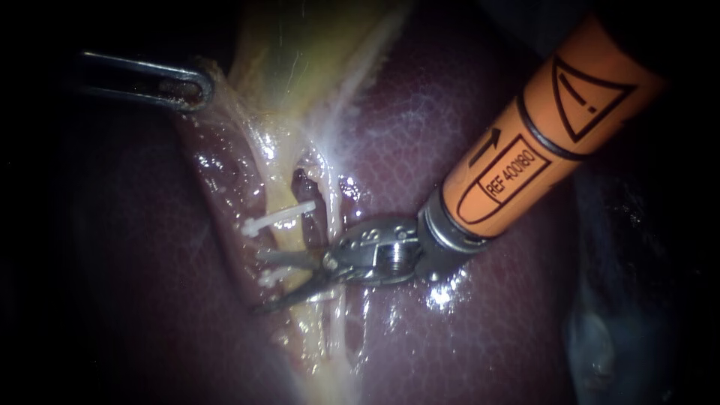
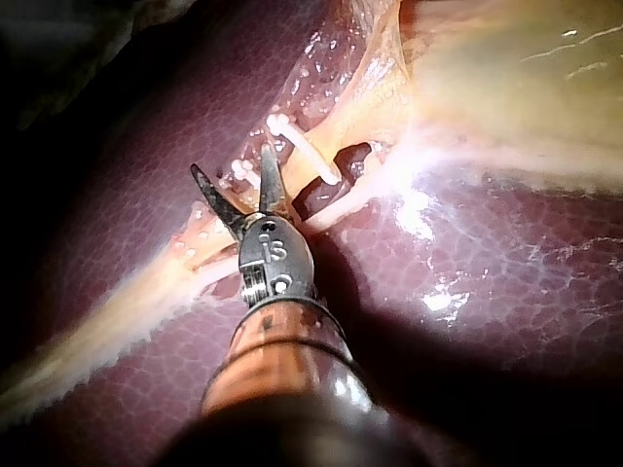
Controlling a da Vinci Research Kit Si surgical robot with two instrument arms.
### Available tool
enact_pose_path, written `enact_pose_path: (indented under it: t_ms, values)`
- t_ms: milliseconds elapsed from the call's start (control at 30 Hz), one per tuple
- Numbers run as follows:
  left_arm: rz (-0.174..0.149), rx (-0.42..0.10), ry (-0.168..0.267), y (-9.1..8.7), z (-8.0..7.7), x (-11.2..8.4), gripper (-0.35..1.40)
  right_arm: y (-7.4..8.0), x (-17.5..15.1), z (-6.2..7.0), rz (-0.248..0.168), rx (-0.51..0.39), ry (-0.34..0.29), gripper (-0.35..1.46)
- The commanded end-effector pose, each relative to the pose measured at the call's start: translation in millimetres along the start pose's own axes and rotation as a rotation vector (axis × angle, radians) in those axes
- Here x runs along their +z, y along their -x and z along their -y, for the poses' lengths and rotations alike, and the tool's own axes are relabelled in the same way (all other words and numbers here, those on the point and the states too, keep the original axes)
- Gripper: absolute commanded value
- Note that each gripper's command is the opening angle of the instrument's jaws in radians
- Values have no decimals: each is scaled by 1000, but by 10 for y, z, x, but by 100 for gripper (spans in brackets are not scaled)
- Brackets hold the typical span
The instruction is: Go to the cutting position left tube
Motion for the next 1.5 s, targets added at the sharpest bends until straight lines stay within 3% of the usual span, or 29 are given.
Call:
enact_pose_path:
  t_ms: [33, 567, 800, 1033, 1267, 1500]
  values:
    - [0, 0, 0, 0, 0, 0, -35, 0, 0, 0, 0, 0, 0, 120]
    - [0, 0, 0, 0, 0, 0, -35, -9, -9, 12, 0, 0, -9, 122]
    - [0, 0, -1, 0, 0, -1, -35, -21, -44, 22, -5, 9, 0, 122]
    - [-1, 0, -2, 1, -1, -2, -35, -20, -75, 25, -6, 13, -8, 120]
    - [-1, 0, -2, 1, -1, -3, -35, -11, -79, 19, -5, 10, -11, 120]
    - [-2, 0, -3, 1, -1, -4, -35, 1, -81, 4, -4, 24, -11, 120]
